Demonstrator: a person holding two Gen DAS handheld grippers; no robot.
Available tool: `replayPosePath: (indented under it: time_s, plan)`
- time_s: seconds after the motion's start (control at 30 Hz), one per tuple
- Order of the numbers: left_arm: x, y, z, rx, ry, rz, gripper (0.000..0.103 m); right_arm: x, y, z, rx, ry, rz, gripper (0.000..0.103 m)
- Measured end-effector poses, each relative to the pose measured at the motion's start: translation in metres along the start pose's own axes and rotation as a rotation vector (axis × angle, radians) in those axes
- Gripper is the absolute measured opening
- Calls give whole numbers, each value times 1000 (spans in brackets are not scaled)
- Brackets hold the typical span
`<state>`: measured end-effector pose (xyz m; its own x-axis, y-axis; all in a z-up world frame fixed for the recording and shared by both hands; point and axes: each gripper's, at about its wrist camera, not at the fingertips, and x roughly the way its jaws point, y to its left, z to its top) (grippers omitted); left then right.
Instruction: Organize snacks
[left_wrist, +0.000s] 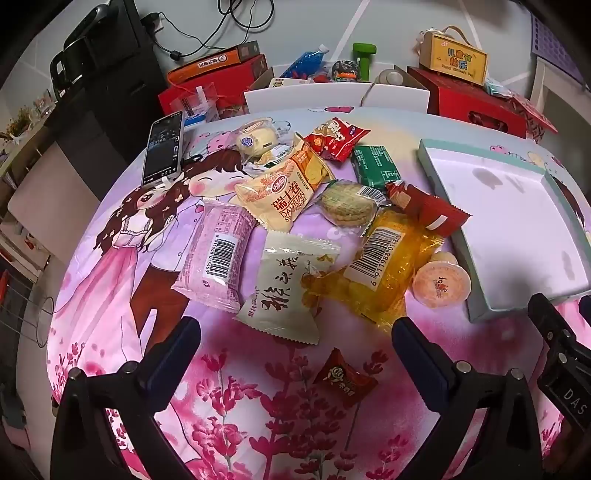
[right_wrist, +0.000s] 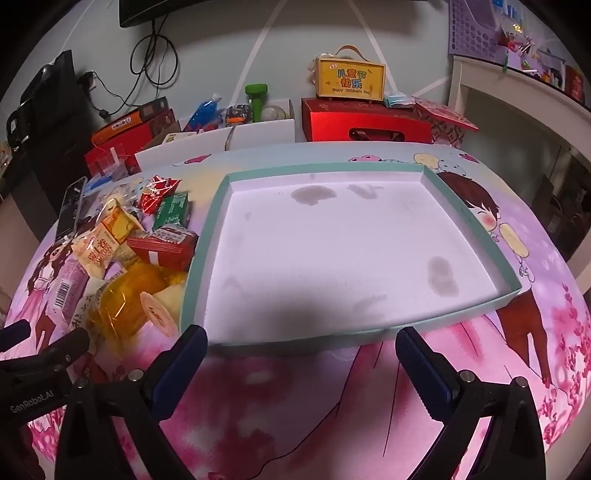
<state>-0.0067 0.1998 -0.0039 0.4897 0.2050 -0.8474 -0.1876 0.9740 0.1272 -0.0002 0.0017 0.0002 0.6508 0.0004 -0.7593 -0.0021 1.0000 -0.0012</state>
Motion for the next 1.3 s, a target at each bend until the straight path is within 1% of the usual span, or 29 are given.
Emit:
replayPosePath:
  time_s: [0.13, 0.17, 0.43, 0.47, 1.3]
  plan:
    - [0, 1, -1, 1, 2, 2, 103, -1, 6, -1, 10, 2, -1, 103]
    - [0, 2, -2, 0, 2, 3, 103, 3, -2, -2, 11, 7, 20, 103]
    - [2, 3, -1, -16, 12, 4, 103, 10, 2, -12, 23, 19, 14, 103]
    - [2, 3, -1, -16, 12, 5, 103, 9, -3, -6, 24, 30, 20, 103]
    - [1, 6, 1, -34, 7, 0, 103, 9, -1, -8, 25, 31, 24, 103]
